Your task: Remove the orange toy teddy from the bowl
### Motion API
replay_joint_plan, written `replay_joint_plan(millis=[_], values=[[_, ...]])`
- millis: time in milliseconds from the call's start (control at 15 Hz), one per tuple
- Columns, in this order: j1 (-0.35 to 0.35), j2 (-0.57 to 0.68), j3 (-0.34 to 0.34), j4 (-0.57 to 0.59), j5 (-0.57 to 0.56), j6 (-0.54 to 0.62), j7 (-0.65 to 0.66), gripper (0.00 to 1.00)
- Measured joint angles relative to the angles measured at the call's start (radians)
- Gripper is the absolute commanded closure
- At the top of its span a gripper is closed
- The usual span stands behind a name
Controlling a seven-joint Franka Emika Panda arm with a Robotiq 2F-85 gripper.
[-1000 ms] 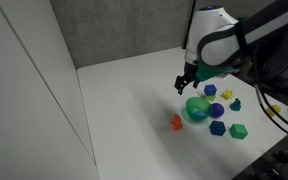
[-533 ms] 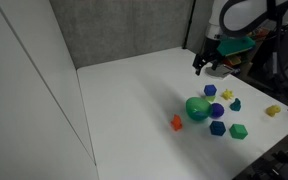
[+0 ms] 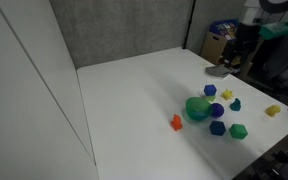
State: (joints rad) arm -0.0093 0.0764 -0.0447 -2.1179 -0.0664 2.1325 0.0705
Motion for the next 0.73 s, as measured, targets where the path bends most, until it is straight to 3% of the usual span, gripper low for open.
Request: replay_joint_plan(millis=[467,733], values=[[-0.029,-0.242,-0.013,-0.061,0.017,-0.147,-0.039,0.0],[-0.029,-0.312,-0.009,-0.062,0.017,-0.183,-0.035,0.0]])
